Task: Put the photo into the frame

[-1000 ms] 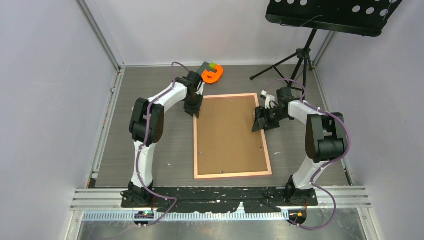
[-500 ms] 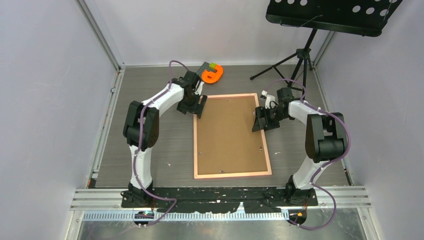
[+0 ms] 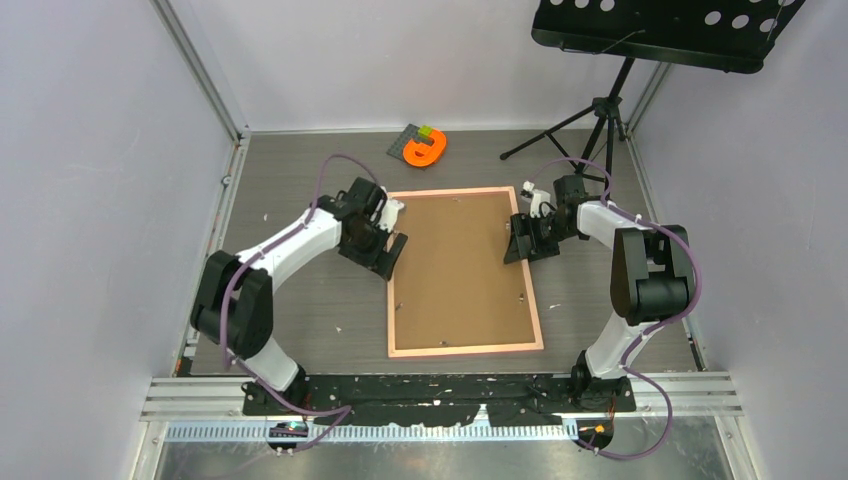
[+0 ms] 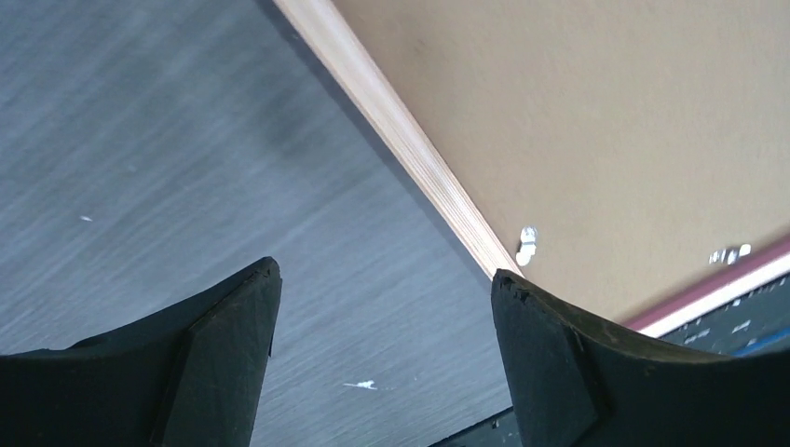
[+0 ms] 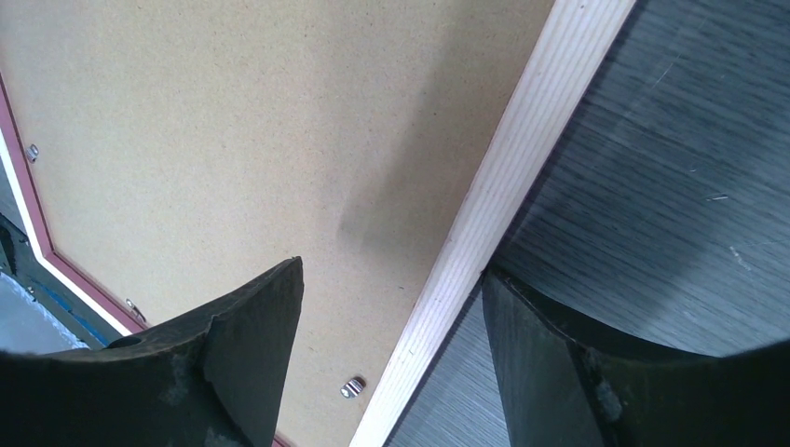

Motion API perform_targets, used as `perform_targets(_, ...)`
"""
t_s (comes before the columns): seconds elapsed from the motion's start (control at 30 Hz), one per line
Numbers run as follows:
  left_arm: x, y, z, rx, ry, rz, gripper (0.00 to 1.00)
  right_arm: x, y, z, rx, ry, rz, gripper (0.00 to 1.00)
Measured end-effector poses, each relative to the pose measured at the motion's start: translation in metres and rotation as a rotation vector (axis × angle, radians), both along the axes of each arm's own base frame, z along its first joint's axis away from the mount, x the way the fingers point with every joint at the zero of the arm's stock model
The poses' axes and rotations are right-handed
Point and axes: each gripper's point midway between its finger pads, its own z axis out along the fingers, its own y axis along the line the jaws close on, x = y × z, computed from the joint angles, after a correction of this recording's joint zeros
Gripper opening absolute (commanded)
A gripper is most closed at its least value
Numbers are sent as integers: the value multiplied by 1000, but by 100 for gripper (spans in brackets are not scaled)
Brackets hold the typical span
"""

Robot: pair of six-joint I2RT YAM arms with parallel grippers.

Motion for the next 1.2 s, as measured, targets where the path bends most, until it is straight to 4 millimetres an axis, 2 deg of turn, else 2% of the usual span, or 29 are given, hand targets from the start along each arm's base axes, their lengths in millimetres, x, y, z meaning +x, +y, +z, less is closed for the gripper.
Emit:
perform_targets(0.13, -29, -5, -3, -2, -5, -105, 84, 0, 0, 0, -2, -3, 1, 79)
perform_targets(0.27, -48, -10, -7, -11, -14, -192, 85, 0, -2, 0, -11, -14, 6, 79)
perform_targets(0.47, -66, -14, -17, -9, -5, -260, 99, -1, -3, 0, -18, -26, 18, 79)
perform_targets(0.6, -75, -15, -25, -6, 9, -278, 100, -1, -3, 0, -18, -27, 21, 79)
perform_targets(0.93, -78, -19, -37, 23, 29, -269, 91, -1, -3, 0, -20, -29, 24, 80)
perform_targets(1.2, -66, -28, -43, 78, 32, -228, 86, -1, -3, 0, -19, -29, 24, 79)
